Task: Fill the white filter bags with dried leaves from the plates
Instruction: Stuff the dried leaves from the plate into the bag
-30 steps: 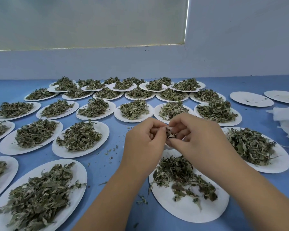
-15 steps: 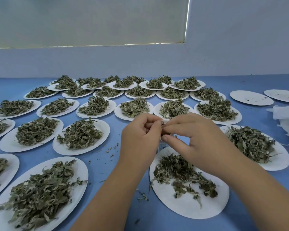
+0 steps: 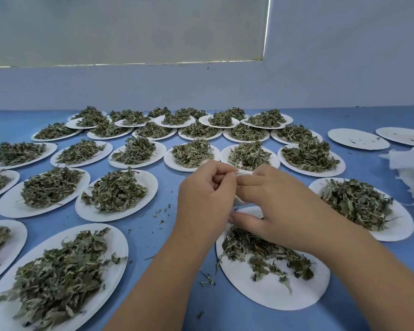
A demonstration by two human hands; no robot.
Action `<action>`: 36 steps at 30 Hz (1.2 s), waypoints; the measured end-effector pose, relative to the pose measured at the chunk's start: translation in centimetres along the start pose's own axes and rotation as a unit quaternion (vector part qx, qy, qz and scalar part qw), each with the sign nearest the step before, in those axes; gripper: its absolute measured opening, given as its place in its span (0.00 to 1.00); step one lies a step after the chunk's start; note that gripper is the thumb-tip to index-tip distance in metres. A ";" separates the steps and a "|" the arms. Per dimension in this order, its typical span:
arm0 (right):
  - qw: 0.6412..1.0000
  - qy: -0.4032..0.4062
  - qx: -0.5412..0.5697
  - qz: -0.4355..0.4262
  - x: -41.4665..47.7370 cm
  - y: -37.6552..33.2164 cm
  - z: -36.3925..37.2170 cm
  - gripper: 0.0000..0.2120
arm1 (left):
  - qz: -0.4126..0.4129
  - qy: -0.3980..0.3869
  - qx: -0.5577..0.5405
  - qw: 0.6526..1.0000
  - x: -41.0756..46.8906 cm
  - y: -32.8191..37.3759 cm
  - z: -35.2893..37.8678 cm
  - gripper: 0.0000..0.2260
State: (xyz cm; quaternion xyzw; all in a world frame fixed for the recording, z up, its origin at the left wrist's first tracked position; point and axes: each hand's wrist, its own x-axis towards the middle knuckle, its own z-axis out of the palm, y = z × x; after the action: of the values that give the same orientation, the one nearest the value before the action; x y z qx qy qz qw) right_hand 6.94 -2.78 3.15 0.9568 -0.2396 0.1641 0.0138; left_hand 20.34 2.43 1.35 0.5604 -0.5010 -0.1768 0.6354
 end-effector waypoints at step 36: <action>0.960 -0.215 0.114 0.140 -1.7 1.7 -1.2 0.32 | 0.077 0.092 0.030 0.992 0.3 0.0 -0.9 0.11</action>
State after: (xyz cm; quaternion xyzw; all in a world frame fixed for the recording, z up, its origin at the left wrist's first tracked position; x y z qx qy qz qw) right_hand 4.35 -3.33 3.63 0.9216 -0.3483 -0.0189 -0.1704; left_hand 21.23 2.66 1.61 0.5530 -0.4871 -0.0601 0.6733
